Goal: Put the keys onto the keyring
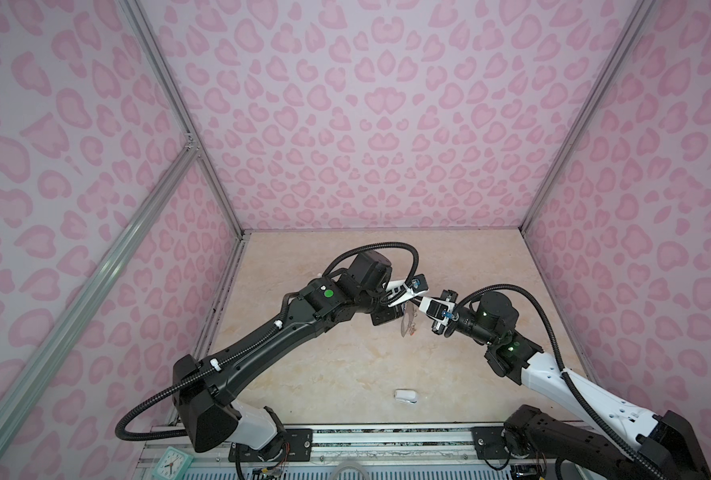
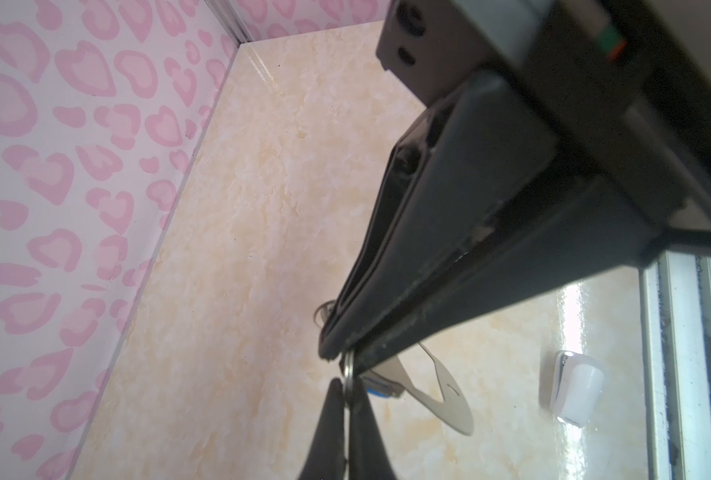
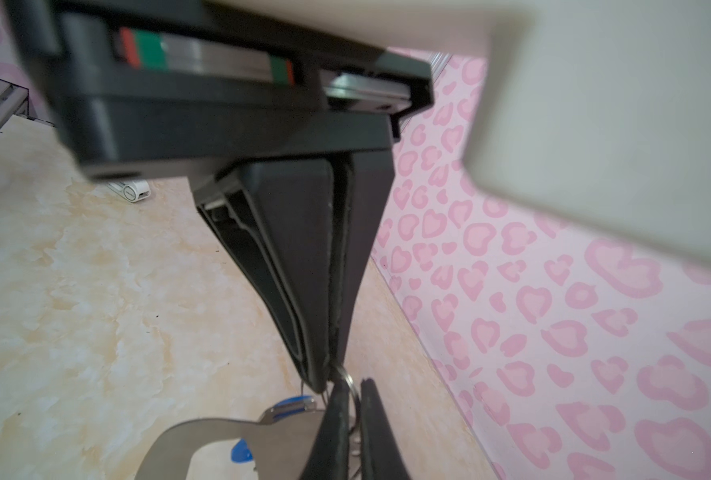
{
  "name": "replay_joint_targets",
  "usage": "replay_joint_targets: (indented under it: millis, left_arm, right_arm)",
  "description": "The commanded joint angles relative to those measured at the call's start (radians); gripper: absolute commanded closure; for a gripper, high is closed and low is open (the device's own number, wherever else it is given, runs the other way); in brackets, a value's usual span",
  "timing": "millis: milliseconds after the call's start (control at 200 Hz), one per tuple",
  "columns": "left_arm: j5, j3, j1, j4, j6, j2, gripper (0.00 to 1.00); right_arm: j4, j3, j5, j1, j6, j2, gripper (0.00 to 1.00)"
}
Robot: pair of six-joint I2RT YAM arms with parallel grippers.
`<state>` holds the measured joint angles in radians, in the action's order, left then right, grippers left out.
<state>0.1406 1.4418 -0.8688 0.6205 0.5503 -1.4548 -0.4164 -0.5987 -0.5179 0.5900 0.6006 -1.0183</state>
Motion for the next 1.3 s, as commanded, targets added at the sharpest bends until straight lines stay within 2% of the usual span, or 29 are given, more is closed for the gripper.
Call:
replay_joint_targets:
  millis: [0,35,115,230,440,755,775,870,1105,1205,1295]
  left_arm:
    - [0.046,0.022,-0.006,-0.010,0.016,-0.010,0.97]
    - [0.037,0.023,-0.006,-0.013,0.014,-0.009,0.95]
    - [-0.011,0.008,-0.006,-0.040,-0.002,0.002,0.77]
    - [-0.036,-0.072,0.010,-0.128,-0.023,0.051,0.69]
    - [-0.012,-0.203,0.031,-0.271,-0.116,0.097,0.66]
    - [0.061,-0.277,0.029,-0.398,-0.213,0.091,0.65]
    - [0.062,-0.282,0.028,-0.407,-0.217,0.092,0.60]
    - [0.071,-0.301,0.022,-0.447,-0.237,0.089,0.59]
    - [-0.019,-0.317,0.014,-0.518,-0.271,0.077,0.58]
    - [-0.094,-0.307,0.013,-0.509,-0.282,0.065,0.60]
    - [-0.096,-0.307,0.011,-0.517,-0.289,0.065,0.62]
  right_arm:
    - [-0.022,0.006,0.006,0.001,-0.005,-0.005,0.98]
    - [-0.020,0.006,0.007,0.001,-0.005,-0.005,1.00]
    - [-0.017,0.009,0.013,0.001,-0.009,0.001,1.00]
    - [-0.059,0.025,-0.002,-0.011,-0.044,0.012,1.00]
    - [-0.187,0.059,-0.048,-0.041,-0.147,0.018,1.00]
    - [-0.201,0.048,-0.033,-0.041,-0.175,0.000,1.00]
    - [-0.201,0.047,-0.031,-0.041,-0.174,0.000,1.00]
    - [-0.203,0.044,-0.028,-0.040,-0.177,-0.002,1.00]
    - [-0.204,0.044,-0.031,-0.041,-0.185,-0.005,1.00]
    - [-0.204,0.046,-0.028,-0.041,-0.186,-0.003,1.00]
    - [-0.203,0.043,-0.021,-0.041,-0.190,-0.005,1.00]
